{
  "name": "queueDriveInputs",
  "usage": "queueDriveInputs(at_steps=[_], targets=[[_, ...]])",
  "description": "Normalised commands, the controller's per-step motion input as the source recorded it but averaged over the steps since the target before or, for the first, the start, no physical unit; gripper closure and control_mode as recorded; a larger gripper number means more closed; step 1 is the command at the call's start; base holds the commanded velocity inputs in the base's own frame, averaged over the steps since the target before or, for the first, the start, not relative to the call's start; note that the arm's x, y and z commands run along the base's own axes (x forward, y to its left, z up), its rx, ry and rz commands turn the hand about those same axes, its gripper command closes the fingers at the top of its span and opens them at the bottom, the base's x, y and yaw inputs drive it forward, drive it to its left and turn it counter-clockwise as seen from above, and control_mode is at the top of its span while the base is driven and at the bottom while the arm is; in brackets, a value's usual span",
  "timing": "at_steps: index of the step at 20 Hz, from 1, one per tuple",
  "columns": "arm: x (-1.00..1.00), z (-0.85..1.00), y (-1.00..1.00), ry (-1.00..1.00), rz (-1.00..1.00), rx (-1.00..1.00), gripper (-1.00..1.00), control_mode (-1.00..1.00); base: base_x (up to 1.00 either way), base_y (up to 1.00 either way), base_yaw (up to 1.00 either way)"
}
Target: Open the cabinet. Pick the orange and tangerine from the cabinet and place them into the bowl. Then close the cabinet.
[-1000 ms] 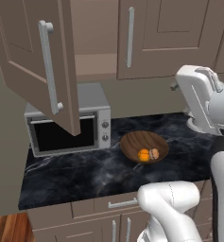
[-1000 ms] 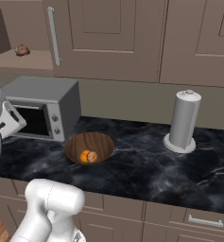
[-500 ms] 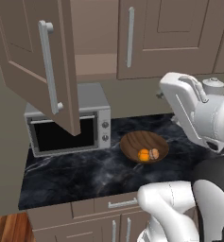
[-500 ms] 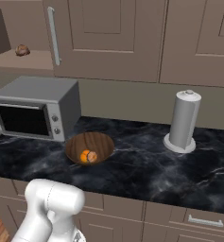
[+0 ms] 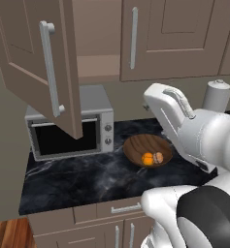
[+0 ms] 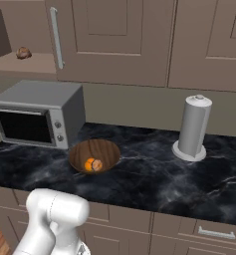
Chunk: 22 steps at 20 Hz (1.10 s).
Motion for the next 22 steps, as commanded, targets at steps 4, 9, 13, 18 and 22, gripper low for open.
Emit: queueDriveInputs(at_steps=[4, 9, 13, 18, 22], targets=[[-0.25, 0.0, 0.37, 0.0, -0.03, 0.0, -1.0, -1.0, 0.0, 0.0, 0.0], [-0.25, 0.0, 0.38, 0.0, -0.03, 0.0, -1.0, -1.0, 0.0, 0.0, 0.0], [-0.16, 0.0, 0.42, 0.0, -0.03, 0.0, -1.0, -1.0, 0.0, 0.0, 0.0], [-0.03, 0.0, 0.43, 0.0, -0.04, 0.0, -1.0, -1.0, 0.0, 0.0, 0.0], [0.01, -0.05, 0.47, 0.0, -0.07, 0.0, -1.0, -1.0, 0.0, 0.0, 0.0]])
